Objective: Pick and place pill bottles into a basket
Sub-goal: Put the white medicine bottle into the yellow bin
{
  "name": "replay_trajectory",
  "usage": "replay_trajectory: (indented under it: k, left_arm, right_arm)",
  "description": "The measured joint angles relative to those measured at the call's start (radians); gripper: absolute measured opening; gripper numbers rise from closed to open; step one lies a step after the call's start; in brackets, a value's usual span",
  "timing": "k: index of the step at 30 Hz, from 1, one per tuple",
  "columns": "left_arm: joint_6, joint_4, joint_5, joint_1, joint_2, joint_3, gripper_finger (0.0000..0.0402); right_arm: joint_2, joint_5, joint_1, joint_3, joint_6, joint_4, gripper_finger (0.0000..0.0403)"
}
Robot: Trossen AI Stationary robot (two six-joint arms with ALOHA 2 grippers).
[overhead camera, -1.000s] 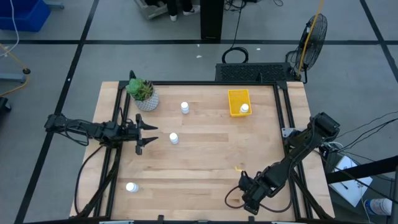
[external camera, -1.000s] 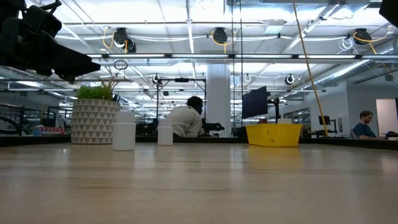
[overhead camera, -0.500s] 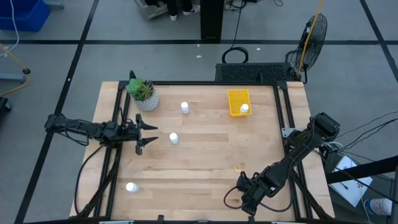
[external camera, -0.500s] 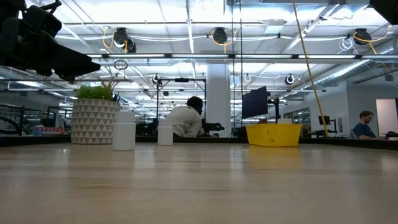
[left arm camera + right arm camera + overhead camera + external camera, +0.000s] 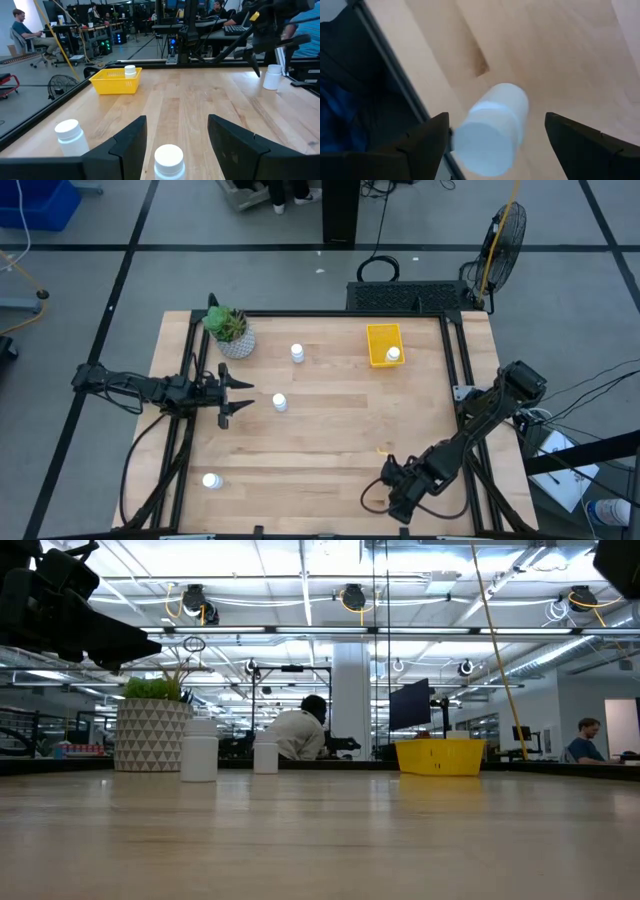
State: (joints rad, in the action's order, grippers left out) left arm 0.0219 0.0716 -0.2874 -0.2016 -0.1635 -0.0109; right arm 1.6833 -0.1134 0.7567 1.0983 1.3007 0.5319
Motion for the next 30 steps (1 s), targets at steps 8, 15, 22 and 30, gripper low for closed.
replay_trajectory:
  k: [8, 15, 22, 30]
  left_arm:
    - [0.000, 0.000, 0.000, 0.000, 0.000, 0.000, 0.0214]
    - [0.000, 0.000, 0.000, 0.000, 0.000, 0.000, 0.0214]
    - [0.000, 0.000, 0.000, 0.000, 0.000, 0.000, 0.0214]
    - [0.000, 0.000, 0.000, 0.000, 0.000, 0.000, 0.0214]
  right_arm:
    - [0.000, -0.020, 0.000, -0.017, 0.016, -0.013, 0.0320]
    - [0.000, -0.019, -0.001, -0.017, 0.020, -0.012, 0.0301]
    - [0.000, -0.021, -0.001, -0.017, 0.017, -0.012, 0.0196]
    - [0.000, 0.014, 0.000, -0.017, -0.084, -0.014, 0.0165]
